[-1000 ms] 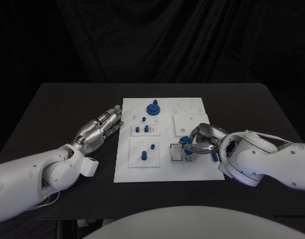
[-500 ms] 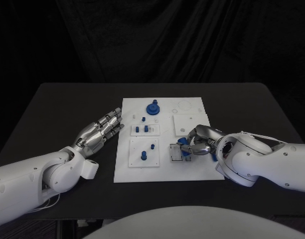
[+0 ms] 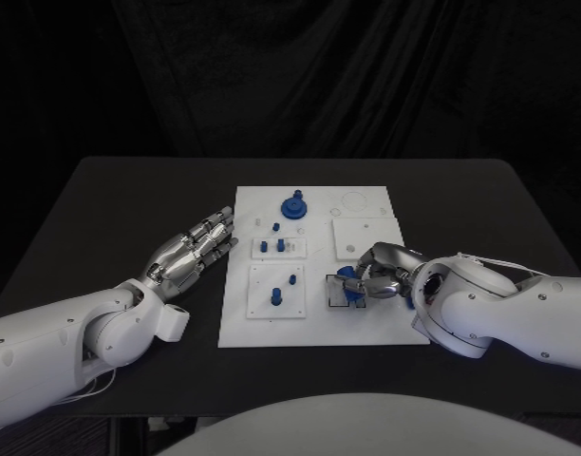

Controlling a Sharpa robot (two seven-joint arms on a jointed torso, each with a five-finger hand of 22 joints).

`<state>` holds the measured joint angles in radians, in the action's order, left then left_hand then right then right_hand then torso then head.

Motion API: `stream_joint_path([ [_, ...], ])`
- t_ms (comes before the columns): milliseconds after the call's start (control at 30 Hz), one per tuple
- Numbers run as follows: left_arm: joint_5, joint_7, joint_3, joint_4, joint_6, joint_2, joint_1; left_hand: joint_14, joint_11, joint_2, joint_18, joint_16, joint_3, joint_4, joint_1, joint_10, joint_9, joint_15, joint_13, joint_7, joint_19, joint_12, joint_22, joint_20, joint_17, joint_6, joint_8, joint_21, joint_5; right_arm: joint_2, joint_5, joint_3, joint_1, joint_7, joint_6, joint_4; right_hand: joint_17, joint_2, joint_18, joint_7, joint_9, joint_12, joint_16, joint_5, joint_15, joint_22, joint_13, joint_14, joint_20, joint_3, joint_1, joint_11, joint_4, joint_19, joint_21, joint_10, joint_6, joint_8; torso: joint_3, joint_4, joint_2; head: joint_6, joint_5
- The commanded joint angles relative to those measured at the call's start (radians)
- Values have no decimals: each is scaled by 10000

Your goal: Assemble the parts on the task board

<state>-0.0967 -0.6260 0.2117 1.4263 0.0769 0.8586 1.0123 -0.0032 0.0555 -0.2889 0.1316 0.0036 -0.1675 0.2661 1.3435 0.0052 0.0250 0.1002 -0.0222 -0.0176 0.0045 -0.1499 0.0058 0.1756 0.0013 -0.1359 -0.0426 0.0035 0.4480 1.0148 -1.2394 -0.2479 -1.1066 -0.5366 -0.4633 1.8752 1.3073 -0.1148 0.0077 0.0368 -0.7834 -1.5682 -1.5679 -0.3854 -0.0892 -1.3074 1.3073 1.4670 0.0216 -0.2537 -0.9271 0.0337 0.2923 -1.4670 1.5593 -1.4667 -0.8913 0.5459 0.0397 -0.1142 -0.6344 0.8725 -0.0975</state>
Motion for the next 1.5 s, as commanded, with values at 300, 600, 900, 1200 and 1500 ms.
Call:
stream_joint_path([
  [300,35,-89,-9,-47,148,-58,-52,32,26,-9,130,-36,116,-67,131,33,13,107,-11,57,0,-38,10,87,-13,-41,-49,2,127,-54,-104,1,43,-30,418,-35,2635,77,-25,67,29,-26,-29,146,68,-2565,2635,1038,83,124,106,-94,-1,-935,-44,-1041,-5,-97,2,5,33,1,38],
  [600,35,-75,-9,-68,165,-63,-96,32,26,-10,124,-36,146,-98,162,34,13,118,-11,61,0,-38,9,93,-13,-40,-53,2,166,-105,-104,0,46,176,-14,-104,2635,241,8,123,78,-26,-29,770,108,-2521,2635,1038,117,688,633,-143,20,-867,-150,-1041,78,-264,2,13,38,1,67],
  [900,35,-55,-9,-74,176,-55,-117,32,26,-10,124,-36,146,-98,162,34,13,118,-11,61,0,-38,9,93,-13,-40,-53,2,166,-111,-104,0,47,237,-199,-128,2635,575,22,156,37,-26,-29,793,140,-2502,2635,1038,151,1619,1434,-175,14,-837,-200,-1041,102,-322,-7,8,28,1,77],
  [1200,35,-46,-9,-77,200,-40,-138,32,22,-9,120,-36,170,-124,185,34,13,128,-11,72,3,-35,12,99,-13,-42,-57,4,191,-9,-104,0,48,874,-821,-26,2635,910,31,163,-26,-26,-29,1238,149,-2491,2635,1038,159,2248,1373,-183,-12,-820,-231,-1041,129,-324,5,12,21,1,108],
  [1500,35,-34,-9,-79,204,-39,-167,32,23,-10,118,-36,177,-130,190,34,13,133,-12,74,3,-39,12,102,-13,-42,-58,4,194,237,-160,0,51,1780,-972,241,2635,798,89,164,-221,-26,-29,849,164,-2414,2635,1038,177,2725,-292,-191,-39,-695,-427,-1041,259,-145,-14,18,25,1,77],
])
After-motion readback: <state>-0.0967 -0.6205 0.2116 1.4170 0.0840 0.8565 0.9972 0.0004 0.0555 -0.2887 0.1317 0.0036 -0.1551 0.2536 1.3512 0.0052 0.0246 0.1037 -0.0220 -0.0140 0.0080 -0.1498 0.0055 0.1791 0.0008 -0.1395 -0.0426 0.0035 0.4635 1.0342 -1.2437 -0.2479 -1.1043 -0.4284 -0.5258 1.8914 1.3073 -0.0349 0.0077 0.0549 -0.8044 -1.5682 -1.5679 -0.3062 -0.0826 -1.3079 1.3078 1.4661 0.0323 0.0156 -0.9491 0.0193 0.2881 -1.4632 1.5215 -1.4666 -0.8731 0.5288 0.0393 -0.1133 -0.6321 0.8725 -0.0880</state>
